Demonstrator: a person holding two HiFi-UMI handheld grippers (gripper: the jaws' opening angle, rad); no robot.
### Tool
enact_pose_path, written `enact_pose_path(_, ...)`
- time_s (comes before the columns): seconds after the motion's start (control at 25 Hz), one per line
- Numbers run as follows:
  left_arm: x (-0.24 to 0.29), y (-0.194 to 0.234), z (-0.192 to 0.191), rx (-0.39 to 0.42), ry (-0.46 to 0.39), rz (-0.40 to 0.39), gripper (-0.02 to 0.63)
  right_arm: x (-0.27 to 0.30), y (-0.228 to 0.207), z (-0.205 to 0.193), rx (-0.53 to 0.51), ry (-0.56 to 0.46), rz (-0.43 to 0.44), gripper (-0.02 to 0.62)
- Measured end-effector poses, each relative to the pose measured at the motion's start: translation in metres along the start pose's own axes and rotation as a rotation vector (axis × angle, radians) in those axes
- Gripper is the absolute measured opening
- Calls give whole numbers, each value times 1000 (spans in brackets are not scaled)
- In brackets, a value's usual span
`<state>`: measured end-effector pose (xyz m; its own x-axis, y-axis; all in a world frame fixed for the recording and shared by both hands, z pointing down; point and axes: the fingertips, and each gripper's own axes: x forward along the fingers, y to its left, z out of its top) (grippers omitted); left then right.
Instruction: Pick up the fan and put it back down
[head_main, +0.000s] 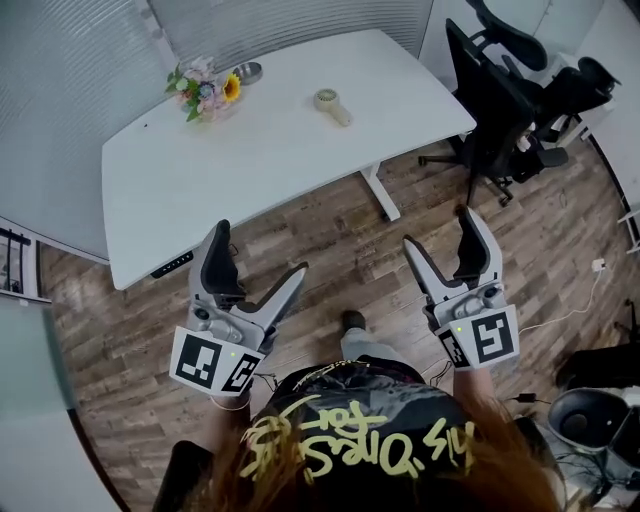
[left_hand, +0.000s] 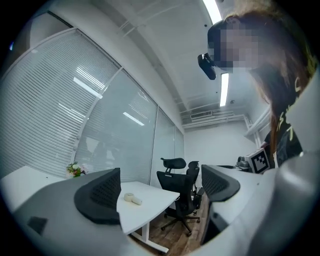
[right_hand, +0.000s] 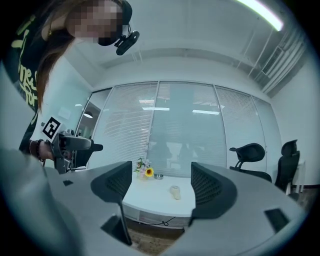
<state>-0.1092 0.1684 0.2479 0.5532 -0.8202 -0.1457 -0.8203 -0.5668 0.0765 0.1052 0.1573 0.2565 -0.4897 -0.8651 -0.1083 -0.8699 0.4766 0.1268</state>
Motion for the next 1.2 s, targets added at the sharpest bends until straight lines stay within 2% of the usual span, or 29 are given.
enact_pose_path(0.16, 33, 1, 5, 17, -15, 13, 499, 23, -26, -3, 5, -12, 37, 350)
enact_pose_path(0.52, 79, 8, -12, 10, 14, 114, 499, 58, -68, -17, 27, -19, 113, 350)
enact_pose_path(0.84, 76, 31, -21, -2, 47, 166, 498, 82, -63, -28, 42, -8, 152, 350)
enact_pose_path(1.2, 90, 35, -22, 15, 75, 147, 497, 92, -71, -27, 45, -9, 150, 350)
